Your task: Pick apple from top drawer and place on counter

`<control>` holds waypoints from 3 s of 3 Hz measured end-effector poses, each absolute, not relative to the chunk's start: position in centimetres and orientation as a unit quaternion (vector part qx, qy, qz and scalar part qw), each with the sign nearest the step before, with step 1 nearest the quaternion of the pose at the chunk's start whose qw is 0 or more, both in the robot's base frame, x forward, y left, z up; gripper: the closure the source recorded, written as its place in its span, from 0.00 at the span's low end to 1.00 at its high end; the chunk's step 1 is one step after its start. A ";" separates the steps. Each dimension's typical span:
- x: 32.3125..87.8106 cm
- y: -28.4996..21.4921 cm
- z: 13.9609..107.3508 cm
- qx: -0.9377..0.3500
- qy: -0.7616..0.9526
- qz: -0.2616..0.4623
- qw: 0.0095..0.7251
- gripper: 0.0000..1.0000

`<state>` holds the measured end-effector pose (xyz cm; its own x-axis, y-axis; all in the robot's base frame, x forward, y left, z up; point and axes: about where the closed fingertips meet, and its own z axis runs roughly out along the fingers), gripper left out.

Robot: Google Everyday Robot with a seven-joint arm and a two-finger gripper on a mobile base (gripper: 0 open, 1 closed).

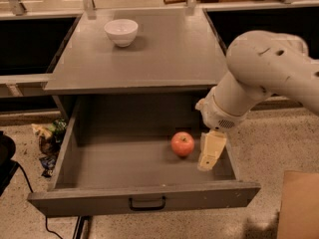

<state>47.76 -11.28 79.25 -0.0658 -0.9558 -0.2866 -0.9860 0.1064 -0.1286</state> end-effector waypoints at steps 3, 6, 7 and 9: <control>51.5 -8.0 72.1 -0.658 0.721 0.100 0.190 0.00; 54.5 -7.7 68.3 -0.643 0.719 0.130 0.230 0.00; 55.1 -7.6 67.3 -0.641 0.716 0.138 0.240 0.00; 56.2 -7.7 64.3 -0.639 0.708 0.144 0.262 0.00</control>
Offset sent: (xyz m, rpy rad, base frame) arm 0.0447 0.0340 -0.0810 0.1452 0.0016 -0.0011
